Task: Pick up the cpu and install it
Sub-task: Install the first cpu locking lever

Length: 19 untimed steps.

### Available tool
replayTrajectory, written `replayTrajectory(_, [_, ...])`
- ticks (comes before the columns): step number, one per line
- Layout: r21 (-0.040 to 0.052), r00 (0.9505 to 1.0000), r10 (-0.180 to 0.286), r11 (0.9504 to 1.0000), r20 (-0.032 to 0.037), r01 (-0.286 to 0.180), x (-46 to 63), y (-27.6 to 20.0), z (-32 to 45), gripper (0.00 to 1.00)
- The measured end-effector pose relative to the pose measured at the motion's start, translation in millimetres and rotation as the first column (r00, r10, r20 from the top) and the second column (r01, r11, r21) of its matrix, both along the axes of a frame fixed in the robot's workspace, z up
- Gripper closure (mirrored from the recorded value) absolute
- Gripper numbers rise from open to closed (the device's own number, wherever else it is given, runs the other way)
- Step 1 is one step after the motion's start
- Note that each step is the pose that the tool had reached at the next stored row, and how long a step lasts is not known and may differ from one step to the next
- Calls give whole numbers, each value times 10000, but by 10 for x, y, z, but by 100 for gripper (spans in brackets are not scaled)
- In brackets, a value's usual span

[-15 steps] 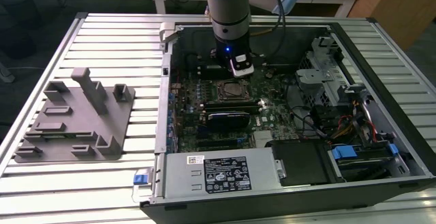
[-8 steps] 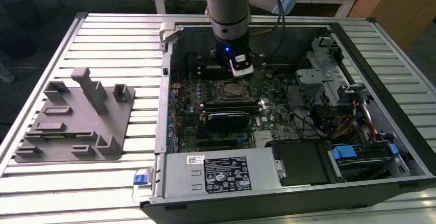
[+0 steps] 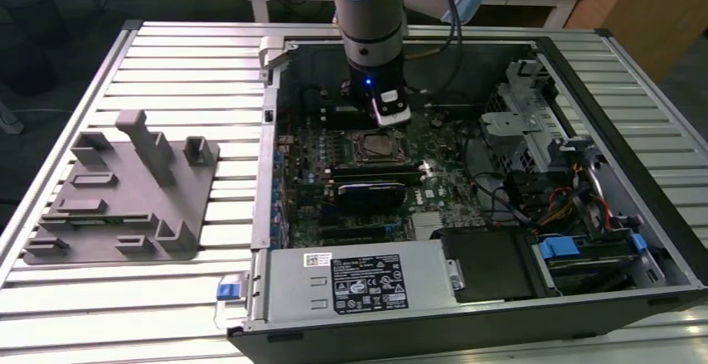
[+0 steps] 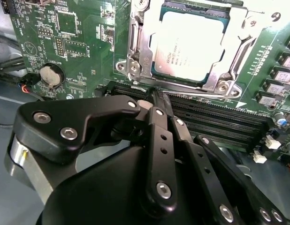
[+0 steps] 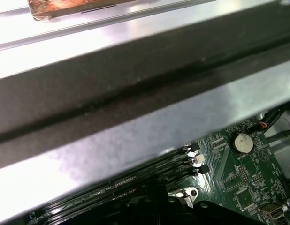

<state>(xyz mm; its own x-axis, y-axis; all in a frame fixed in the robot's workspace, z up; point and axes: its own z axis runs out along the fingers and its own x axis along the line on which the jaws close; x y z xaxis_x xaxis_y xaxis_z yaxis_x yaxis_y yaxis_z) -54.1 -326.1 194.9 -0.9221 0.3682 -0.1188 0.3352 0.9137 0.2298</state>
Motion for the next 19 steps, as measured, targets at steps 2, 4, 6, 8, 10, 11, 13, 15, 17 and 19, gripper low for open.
replayTrajectory(2, [-37, 10000, 0, 10000, 2, 0, 0, -1, -4, 89])
replayTrajectory(4, [-75, 10000, 0, 10000, 4, 0, 0, -3, -7, 89])
replayTrajectory(6, [-112, 10000, 0, 9999, 4, 0, 0, -6, -9, 89])
replayTrajectory(8, [-148, 10000, 0, 9999, 8, 0, 0, -7, -14, 89])
replayTrajectory(10, [-167, 10000, 0, 9999, 11, 0, 0, -7, -23, 89])
replayTrajectory(11, [-165, 10000, 1, 9999, 13, 0, 0, -7, -29, 89])
replayTrajectory(13, [-169, 10000, 0, 9999, 11, 0, 0, -8, -30, 89])
replayTrajectory(15, [-101, 10000, -1, 9999, 12, 1, -1, -9, -31, 89])
replayTrajectory(17, [54, 10000, -1, 10000, 11, 1, 0, -10, -31, 89])
replayTrajectory(19, [167, 10000, -1, 9999, 10, 1, 0, -11, -31, 89])
